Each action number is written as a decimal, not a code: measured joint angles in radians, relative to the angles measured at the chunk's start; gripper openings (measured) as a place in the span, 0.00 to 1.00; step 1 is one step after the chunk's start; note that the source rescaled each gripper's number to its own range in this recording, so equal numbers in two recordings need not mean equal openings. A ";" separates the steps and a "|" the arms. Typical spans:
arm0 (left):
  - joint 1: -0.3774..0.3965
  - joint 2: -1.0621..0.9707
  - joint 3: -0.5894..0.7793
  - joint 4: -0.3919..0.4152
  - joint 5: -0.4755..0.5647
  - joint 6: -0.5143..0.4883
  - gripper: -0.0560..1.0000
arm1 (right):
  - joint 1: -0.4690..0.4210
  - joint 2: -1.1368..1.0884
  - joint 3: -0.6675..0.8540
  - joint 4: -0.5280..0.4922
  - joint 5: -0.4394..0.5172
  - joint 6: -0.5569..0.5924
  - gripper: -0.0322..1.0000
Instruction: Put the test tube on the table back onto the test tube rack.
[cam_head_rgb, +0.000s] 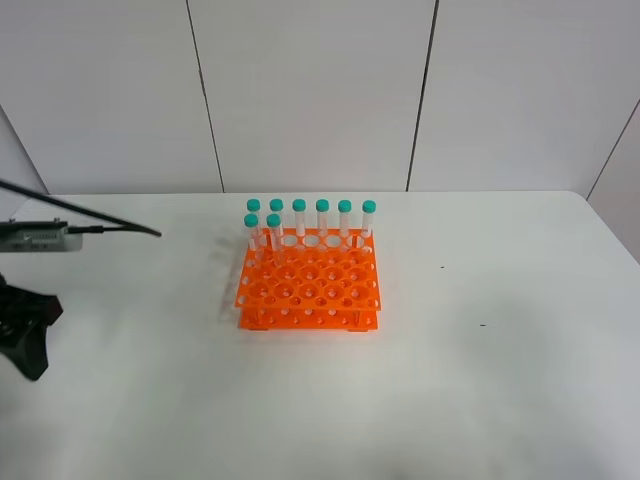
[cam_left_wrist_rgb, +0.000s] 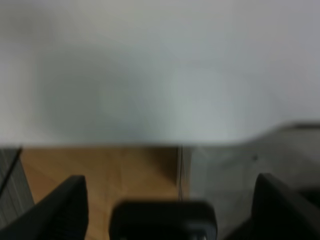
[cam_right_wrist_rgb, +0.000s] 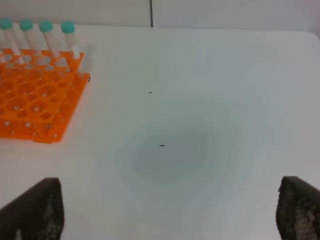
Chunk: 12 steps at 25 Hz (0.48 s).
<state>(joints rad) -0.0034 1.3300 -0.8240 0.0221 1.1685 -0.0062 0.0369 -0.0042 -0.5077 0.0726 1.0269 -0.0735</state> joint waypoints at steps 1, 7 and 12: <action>0.000 -0.040 0.051 -0.004 0.000 0.000 0.96 | 0.000 0.000 0.000 0.000 0.000 0.000 0.92; 0.000 -0.326 0.270 -0.009 -0.011 0.000 0.95 | 0.000 0.000 0.000 0.000 0.000 0.000 0.92; 0.000 -0.545 0.314 -0.044 -0.107 0.000 0.95 | 0.000 0.000 0.000 0.000 0.000 0.000 0.92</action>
<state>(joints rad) -0.0034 0.7845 -0.5098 -0.0219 1.0619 -0.0062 0.0369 -0.0042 -0.5077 0.0726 1.0269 -0.0735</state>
